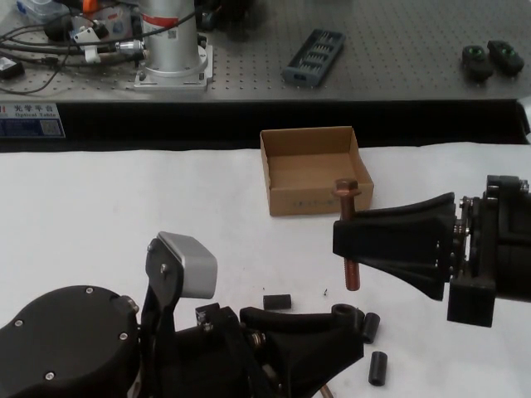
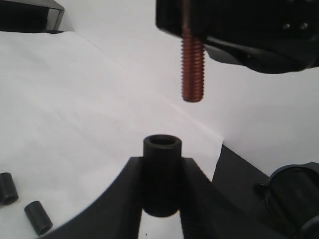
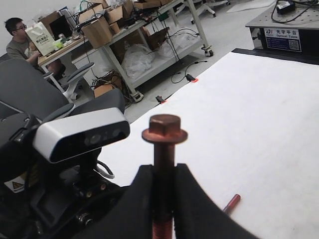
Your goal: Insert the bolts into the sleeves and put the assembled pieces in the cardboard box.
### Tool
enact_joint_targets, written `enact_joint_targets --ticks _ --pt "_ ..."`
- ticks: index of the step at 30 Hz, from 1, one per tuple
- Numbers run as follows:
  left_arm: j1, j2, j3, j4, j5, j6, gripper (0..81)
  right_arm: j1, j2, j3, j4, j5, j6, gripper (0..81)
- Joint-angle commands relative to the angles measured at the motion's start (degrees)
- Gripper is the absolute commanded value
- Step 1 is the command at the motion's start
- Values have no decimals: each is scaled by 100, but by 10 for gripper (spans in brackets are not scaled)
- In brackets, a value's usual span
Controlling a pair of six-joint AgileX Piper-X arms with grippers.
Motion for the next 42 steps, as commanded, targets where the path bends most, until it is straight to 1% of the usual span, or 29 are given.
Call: enact_joint_targets --ticks 1,15,20,42 --pt "16 -67 -10 -280 221 -99 27 9 7 -19 23 22 -118 59" --pt "16 -67 -10 -384 325 -248 27 9 7 -19 304 19 -236 59" --pt "16 -67 -10 -399 457 -269 27 9 7 -19 318 19 -236 59" --pt "16 -67 -10 -379 385 -389 27 9 7 -19 315 -101 -102 59"
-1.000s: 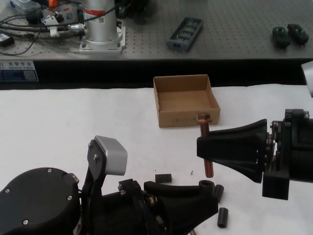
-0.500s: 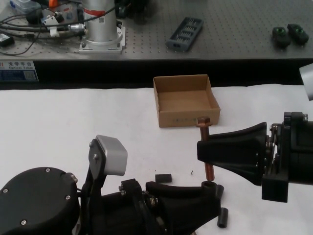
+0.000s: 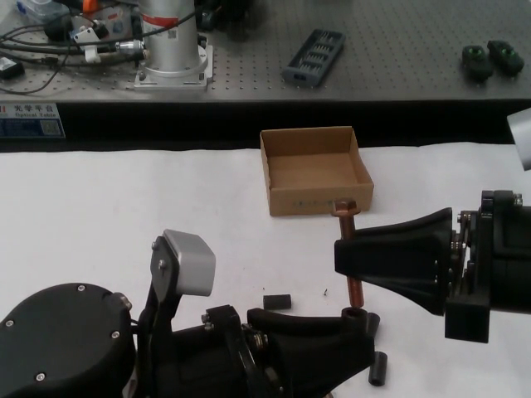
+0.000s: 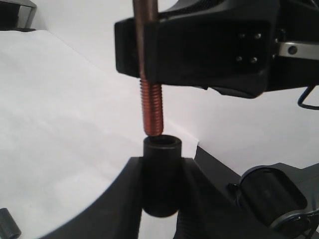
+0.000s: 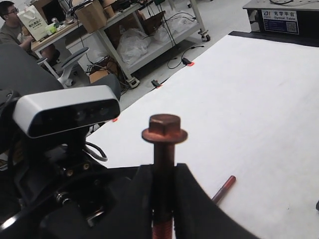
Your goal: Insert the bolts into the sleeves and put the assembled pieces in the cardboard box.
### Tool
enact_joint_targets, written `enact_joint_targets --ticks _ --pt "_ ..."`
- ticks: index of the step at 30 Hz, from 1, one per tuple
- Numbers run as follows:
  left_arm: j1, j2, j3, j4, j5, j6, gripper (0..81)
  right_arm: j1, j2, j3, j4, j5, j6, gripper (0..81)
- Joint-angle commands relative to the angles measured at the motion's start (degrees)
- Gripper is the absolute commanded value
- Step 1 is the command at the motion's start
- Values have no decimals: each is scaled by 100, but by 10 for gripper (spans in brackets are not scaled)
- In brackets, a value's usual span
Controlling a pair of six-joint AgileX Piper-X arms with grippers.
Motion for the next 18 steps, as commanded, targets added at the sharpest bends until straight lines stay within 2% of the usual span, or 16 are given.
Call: enact_joint_targets --ticks 1,18 --pt "16 -67 -10 -116 -56 -92 27 9 7 -19 -44 -96 39 59" --pt "16 -67 -10 -129 -447 -273 27 428 7 -19 -44 193 -8 59"
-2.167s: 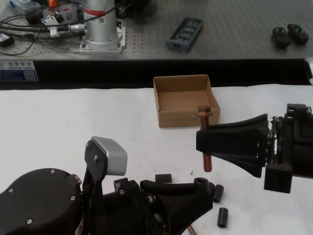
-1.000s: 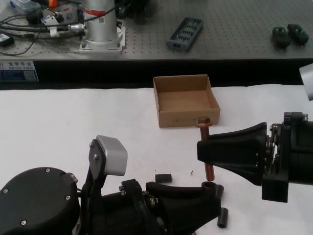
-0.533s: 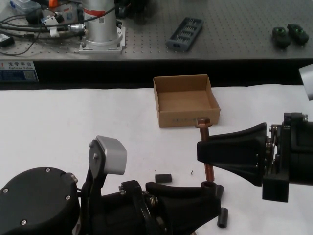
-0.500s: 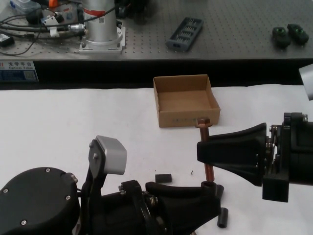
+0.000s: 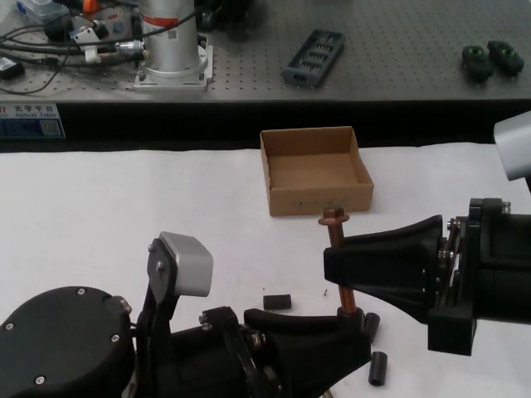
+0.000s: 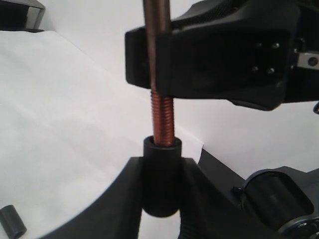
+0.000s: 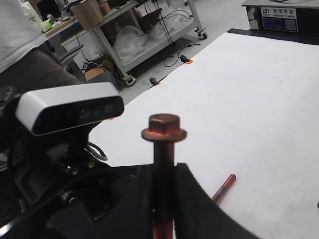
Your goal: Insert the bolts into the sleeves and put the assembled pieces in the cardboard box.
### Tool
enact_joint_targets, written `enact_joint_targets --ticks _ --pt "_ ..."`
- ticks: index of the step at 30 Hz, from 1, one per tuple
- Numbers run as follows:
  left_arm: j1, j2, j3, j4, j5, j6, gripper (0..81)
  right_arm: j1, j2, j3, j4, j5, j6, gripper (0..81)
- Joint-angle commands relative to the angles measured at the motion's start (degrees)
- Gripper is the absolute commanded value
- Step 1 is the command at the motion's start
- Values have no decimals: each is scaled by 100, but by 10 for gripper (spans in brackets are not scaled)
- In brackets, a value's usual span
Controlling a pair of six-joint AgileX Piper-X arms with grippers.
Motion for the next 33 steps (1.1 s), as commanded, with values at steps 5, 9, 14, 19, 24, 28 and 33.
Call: enact_joint_targets --ticks 5,9,14,19,24,28,33 --pt "16 -61 -40 -364 -528 -340 27 60 7 -19 46 -117 -77 59" --pt "16 -61 -40 -463 -705 -427 27 60 7 -19 97 -112 -99 59" --pt "16 -61 -40 -463 -757 -425 27 60 7 -19 97 -112 -99 59" --pt "16 -61 -40 -463 -756 -466 27 60 7 -19 107 -112 -97 59" --pt "16 -61 -40 -463 -756 -466 27 60 7 -19 127 -112 -114 73" --pt "16 -61 -40 -463 -807 -417 27 60 7 -19 194 -77 -114 222" --pt "16 -61 -40 -500 -799 -394 27 -103 7 -19 346 91 -114 422"
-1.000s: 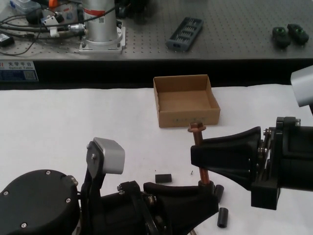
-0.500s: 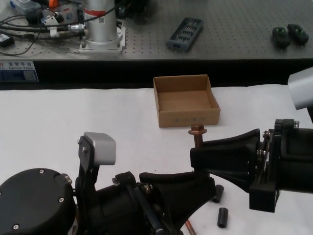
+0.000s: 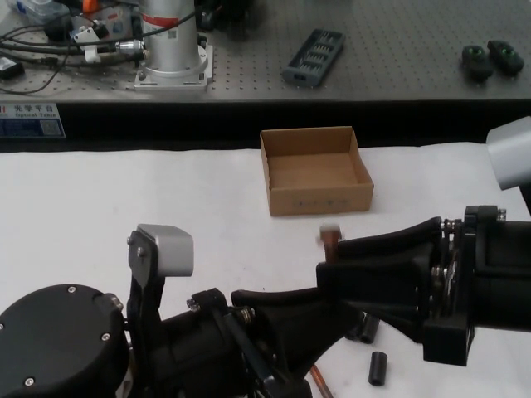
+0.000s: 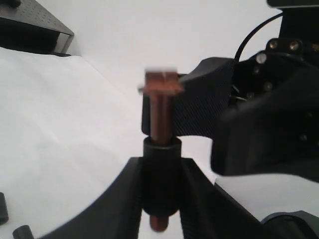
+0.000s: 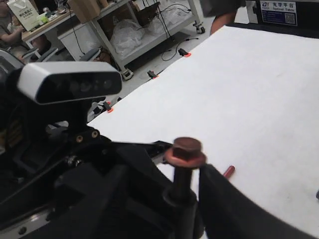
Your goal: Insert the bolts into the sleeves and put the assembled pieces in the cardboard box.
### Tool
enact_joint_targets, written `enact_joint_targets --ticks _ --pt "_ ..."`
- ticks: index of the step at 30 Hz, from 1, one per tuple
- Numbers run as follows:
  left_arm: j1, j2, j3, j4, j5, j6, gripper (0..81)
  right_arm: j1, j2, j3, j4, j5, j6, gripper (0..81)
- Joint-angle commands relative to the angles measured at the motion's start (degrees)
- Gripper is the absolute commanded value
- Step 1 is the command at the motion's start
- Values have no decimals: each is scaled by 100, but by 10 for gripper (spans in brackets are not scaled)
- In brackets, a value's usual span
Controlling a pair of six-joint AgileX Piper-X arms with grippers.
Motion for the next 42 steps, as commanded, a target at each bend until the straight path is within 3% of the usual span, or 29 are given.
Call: enact_joint_targets --ticks 1,9,17,23,34,42 --pt "16 -61 -40 -197 -73 -14 27 -59 7 -19 25 -30 -41 428" --pt "111 -61 -58 129 -17 90 27 -498 -226 -417 -76 -88 -41 415" --pt "614 -61 -327 572 252 386 27 -953 -398 -773 562 -330 -18 400" --pt "1084 60 -1328 1985 720 1282 27 -1040 -598 -777 608 -328 -43 400" --pt "2132 1267 -2319 2082 1587 1222 27 -1041 -643 -777 635 -304 -43 400" --pt "2303 2078 -2797 2248 1623 1446 27 -1041 -643 -777 985 -304 -101 400"
